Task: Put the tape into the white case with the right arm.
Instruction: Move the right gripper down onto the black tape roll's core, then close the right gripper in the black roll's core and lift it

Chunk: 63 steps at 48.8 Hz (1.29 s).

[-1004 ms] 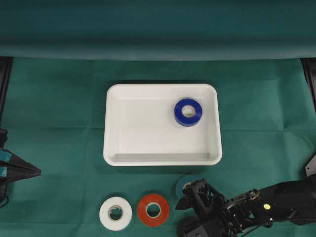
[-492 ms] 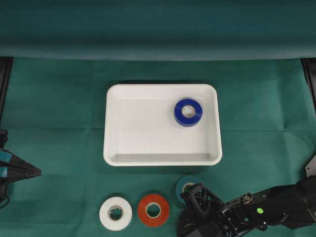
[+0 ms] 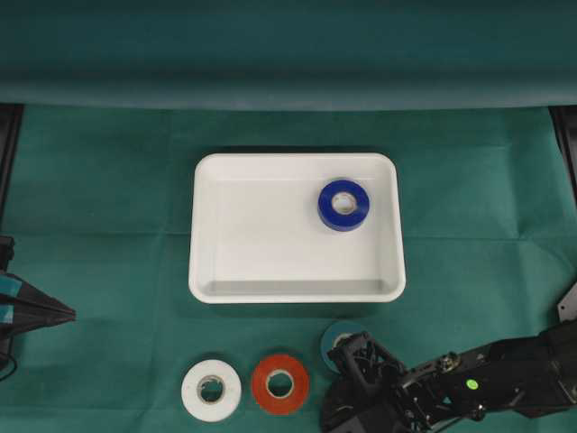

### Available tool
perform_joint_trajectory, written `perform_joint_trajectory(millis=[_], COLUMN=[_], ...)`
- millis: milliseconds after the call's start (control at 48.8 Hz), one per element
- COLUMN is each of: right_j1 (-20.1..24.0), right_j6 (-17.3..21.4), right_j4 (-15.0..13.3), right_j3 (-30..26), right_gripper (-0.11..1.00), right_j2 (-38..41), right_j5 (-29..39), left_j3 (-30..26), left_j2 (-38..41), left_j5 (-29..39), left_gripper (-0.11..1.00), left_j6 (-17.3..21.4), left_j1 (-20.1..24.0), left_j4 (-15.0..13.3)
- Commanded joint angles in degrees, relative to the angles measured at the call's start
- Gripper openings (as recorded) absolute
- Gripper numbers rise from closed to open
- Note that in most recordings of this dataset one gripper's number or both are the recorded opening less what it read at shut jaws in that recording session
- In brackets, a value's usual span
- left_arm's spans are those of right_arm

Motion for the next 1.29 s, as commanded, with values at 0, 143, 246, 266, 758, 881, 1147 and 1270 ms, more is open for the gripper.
perform_joint_trajectory(millis=[0,143,246,266,758,881,1147,1270], right_j1=[-0.09,0.53,1.14,1.23,1.49,1.49,1.49,0.79], right_j6=[0.09,0.18,0.18,0.18,0.26,0.26,0.26,0.35], right_j4=[0.09,0.18,0.18,0.26,0.35,0.35,0.35,0.35], right_j3=[-1.49,-2.37,-3.08,-3.16,-5.36,-8.09,-14.24,-14.68], right_gripper=[0.01,0.01,0.00,0.00,0.00,0.00,0.00,0.00], right_j2=[-1.49,-3.78,-5.62,-5.98,-6.42,-4.48,-0.62,-0.79], right_j5=[0.44,2.72,5.27,5.80,6.94,6.59,8.53,9.76], left_j3=[-0.70,-0.70,-0.70,-0.70,-0.70,-0.70,-0.70,-0.70], left_j2=[0.44,0.44,0.44,0.44,0.44,0.44,0.44,0.44], left_j5=[-0.62,-0.62,-0.62,-0.62,-0.62,-0.62,-0.62,-0.62], left_gripper=[0.00,0.00,0.00,0.00,0.00,0.00,0.00,0.00], left_j6=[0.09,0.09,0.09,0.09,0.09,0.09,0.09,0.09], left_j1=[0.09,0.09,0.09,0.18,0.09,0.09,0.18,0.09], left_j4=[-0.09,-0.09,-0.09,-0.09,-0.09,-0.18,-0.09,-0.09])
